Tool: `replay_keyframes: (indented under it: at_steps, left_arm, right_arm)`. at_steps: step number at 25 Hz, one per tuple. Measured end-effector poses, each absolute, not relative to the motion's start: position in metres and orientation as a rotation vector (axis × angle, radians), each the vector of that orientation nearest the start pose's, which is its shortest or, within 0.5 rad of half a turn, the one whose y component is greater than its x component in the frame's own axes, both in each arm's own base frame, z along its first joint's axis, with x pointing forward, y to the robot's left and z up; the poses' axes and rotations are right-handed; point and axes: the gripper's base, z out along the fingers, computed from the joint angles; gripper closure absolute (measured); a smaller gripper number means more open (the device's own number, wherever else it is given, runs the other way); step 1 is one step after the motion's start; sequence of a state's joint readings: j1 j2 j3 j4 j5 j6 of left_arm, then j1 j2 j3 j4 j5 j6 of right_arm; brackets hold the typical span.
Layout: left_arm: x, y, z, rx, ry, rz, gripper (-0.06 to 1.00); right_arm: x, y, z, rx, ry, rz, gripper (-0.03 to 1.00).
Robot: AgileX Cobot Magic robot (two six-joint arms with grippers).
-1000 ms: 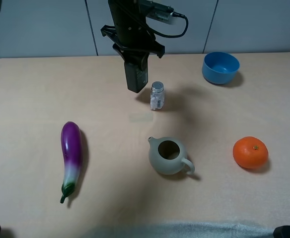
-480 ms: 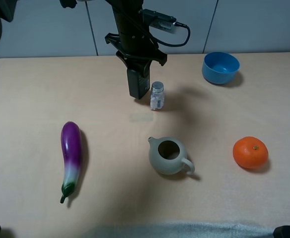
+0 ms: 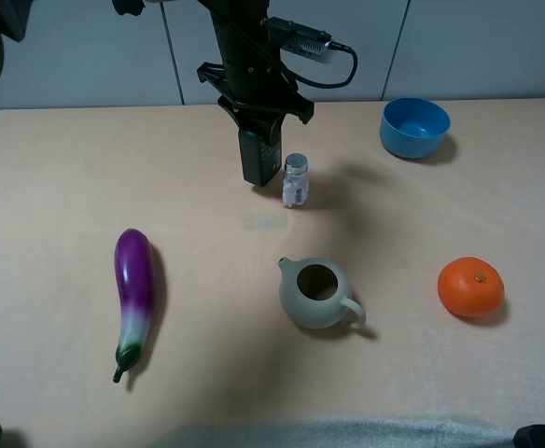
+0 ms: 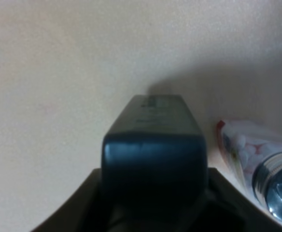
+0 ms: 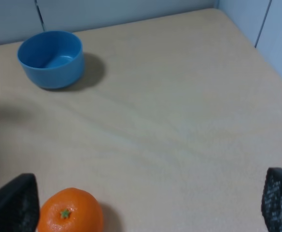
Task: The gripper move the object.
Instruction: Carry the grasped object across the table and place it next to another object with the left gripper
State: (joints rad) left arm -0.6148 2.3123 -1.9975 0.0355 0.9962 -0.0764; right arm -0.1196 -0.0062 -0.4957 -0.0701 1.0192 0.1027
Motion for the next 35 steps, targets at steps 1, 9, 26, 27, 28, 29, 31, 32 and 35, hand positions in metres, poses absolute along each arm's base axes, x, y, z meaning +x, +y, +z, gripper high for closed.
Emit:
replay_keyframes:
  at_steps: [1,9,26,27,28,29,31,32,35]
  left_arm:
    - [0.410,-0.286,0.184,0.765,2.694,-0.120,0.51]
    - [0.411,-0.285,0.185,0.774,2.678,-0.099,0.32]
    - [0.411,-0.286,0.187,0.765,2.678,-0.120,0.25]
    - [0.411,-0.287,0.188,0.760,2.680,-0.131,0.25]
    - [0.410,-0.288,0.190,0.756,2.686,-0.143,0.25]
    - [0.410,-0.288,0.191,0.754,2.694,-0.150,0.25]
    - [0.409,-0.288,0.193,0.751,2.704,-0.160,0.25]
    - [0.409,-0.289,0.195,0.749,2.710,-0.166,0.25]
    - [0.409,-0.289,0.203,0.752,2.720,-0.161,0.25]
  right_arm:
    - [-0.004,-0.005,0.280,0.223,1.988,-0.094,0.28]
    - [-0.004,-0.005,0.280,0.223,1.988,-0.094,0.28]
    - [-0.004,-0.005,0.280,0.223,1.988,-0.094,0.28]
    - [-0.004,-0.005,0.280,0.223,1.988,-0.094,0.28]
    - [-0.004,-0.005,0.280,0.223,1.988,-0.094,0.28]
    - [-0.004,-0.005,0.280,0.223,1.988,-0.094,0.28]
    - [-0.004,-0.005,0.280,0.223,1.988,-0.094,0.28]
    - [-0.004,-0.005,0.280,0.223,1.988,-0.094,0.28]
    - [-0.004,-0.005,0.280,0.223,1.988,-0.094,0.28]
